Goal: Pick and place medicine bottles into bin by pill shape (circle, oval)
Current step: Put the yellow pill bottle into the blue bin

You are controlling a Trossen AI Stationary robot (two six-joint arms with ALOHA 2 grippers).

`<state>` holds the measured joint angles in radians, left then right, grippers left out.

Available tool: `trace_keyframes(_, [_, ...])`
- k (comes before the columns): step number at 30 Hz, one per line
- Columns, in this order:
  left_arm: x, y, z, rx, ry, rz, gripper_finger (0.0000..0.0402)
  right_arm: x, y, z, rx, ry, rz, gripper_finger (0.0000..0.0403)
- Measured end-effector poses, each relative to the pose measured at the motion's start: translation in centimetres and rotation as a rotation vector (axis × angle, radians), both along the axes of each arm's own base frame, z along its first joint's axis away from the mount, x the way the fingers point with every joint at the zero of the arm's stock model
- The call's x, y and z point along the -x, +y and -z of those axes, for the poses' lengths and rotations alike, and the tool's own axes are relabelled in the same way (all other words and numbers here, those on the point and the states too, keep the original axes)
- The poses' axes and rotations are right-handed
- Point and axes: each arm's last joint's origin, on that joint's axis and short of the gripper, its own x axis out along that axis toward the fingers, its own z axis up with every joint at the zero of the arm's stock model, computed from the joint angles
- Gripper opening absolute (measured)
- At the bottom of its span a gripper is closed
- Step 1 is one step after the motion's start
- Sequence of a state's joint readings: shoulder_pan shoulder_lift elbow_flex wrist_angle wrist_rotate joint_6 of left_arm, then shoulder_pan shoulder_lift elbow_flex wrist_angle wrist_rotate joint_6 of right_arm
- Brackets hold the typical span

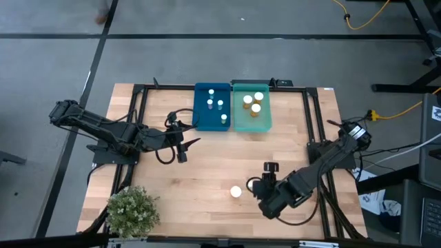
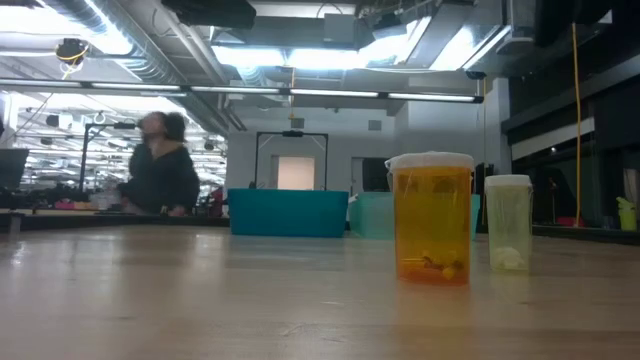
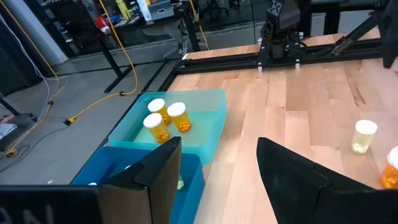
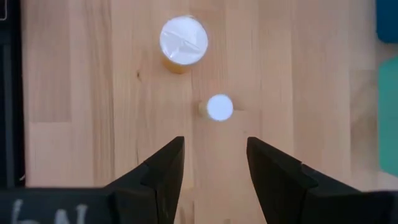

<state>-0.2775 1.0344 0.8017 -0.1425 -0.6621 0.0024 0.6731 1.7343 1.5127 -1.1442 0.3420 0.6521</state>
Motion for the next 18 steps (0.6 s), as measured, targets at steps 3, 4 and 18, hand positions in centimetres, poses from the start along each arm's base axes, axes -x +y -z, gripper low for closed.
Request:
trace_keyframes(3, [0.0,0.0,0.0,0.0,0.0,0.0,0.0202,-0.5,0.1,0.7,0.002,0.003,0.027,0.0177])
trace_keyframes(4, [0.0,0.0,0.0,0.0,0.0,0.0,0.0202,-0.7,0.1,0.9,-0.006,0.009,0.047,0.0177])
trace_keyframes(18, [0.0,0.0,0.0,0.0,0.0,0.0,0.0202,-2.6,0.5,5.4,-0.035,0.229,0.005,0.0242])
